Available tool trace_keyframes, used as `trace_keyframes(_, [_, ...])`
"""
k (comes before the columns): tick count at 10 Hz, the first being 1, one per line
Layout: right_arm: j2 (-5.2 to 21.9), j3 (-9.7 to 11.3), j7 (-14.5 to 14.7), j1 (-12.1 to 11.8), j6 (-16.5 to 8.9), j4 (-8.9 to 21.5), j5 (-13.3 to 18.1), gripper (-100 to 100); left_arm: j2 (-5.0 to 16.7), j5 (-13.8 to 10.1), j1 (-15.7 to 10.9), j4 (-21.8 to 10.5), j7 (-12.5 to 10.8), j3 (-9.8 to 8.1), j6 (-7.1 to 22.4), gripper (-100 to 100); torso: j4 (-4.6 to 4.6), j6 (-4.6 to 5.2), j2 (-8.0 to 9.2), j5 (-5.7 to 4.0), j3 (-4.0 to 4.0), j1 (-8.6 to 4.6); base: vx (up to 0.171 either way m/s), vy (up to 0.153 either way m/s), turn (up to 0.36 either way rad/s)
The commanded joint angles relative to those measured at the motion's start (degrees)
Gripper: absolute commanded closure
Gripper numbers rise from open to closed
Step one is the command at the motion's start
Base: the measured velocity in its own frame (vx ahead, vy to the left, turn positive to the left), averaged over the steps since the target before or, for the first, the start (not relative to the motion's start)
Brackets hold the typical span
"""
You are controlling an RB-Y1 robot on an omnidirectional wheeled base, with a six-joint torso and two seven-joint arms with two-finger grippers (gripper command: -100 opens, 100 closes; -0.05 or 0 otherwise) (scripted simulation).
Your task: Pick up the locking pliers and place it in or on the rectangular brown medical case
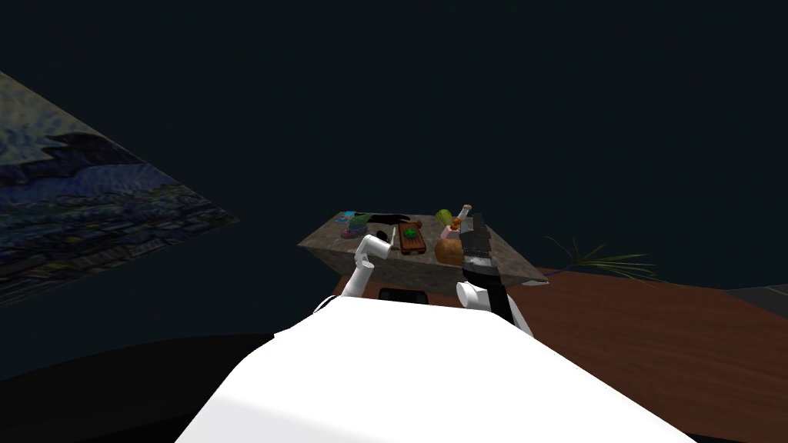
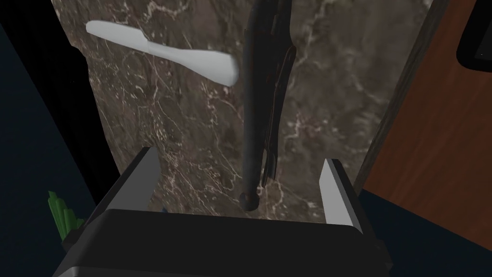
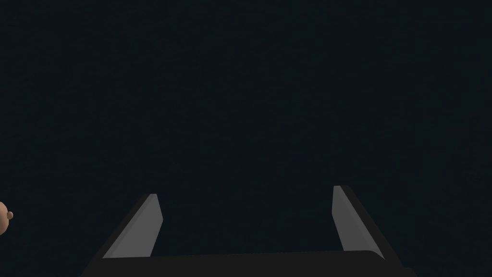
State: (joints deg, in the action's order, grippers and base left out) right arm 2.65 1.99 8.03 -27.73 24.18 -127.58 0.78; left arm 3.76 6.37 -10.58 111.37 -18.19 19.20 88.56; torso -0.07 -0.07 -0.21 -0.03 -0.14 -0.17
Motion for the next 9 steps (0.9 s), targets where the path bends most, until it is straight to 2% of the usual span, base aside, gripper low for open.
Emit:
trace_keyframes(1, [0.0, 0.0, 0.0, 0.0, 0.0, 0.0, 0.0, 0, 0.0, 0.0, 0.0, 0.0, 0.0, 0.0, 0.0, 0, 0.0, 0.0, 0.0, 0.0, 0.0, 0.0, 0.006, -0.005, 0.001])
trace_keyframes(2, [0.0, 0.0, 0.0, 0.0, 0.0, 0.0, 0.0, 0, -0.11, -0.06, 0.01, -1.88, 0.25, -0.43, -2.04, -100, 0.02, 0.0, 0.09, 0.02, 0.05, 0.07, 0.01, -0.004, 0.002])
trace_keyframes(5, [0.0, 0.0, 0.0, 0.0, 0.0, 0.0, 0.0, 0, -0.26, -0.14, 0.02, -4.25, 0.56, -0.96, -4.55, -100, 0.03, 0.0, 0.12, 0.03, 0.07, 0.1, 0.009, -0.004, 0.002])
trace_keyframes(6, [0.0, 0.0, 0.0, 0.0, 0.0, 0.0, 0.0, 0, -0.1, -0.26, 0.09, -3.5, 0.56, -0.94, -3.76, -100, 0.03, 0.0, 0.12, 0.03, 0.07, 0.1, 0.0, 0.0, 0.0])
trace_keyframes(7, [0.0, 0.0, 0.0, 0.0, 0.0, 0.0, 0.0, 0, -0.09, -0.28, 0.08, -3.63, 0.6, -0.98, -4.01, 100, 0.04, 0.0, 0.14, 0.03, 0.08, 0.1, 0.0, 0.0, 0.0])
trace_keyframes(9, [0.0, 0.0, 0.0, 0.0, 0.0, 0.0, 0.0, 0, -0.09, -0.28, 0.11, -3.63, 0.59, -0.98, -3.93, 100, 0.05, 0.02, 0.13, 0.03, 0.09, 0.1, 0.0, 0.0, 0.0])
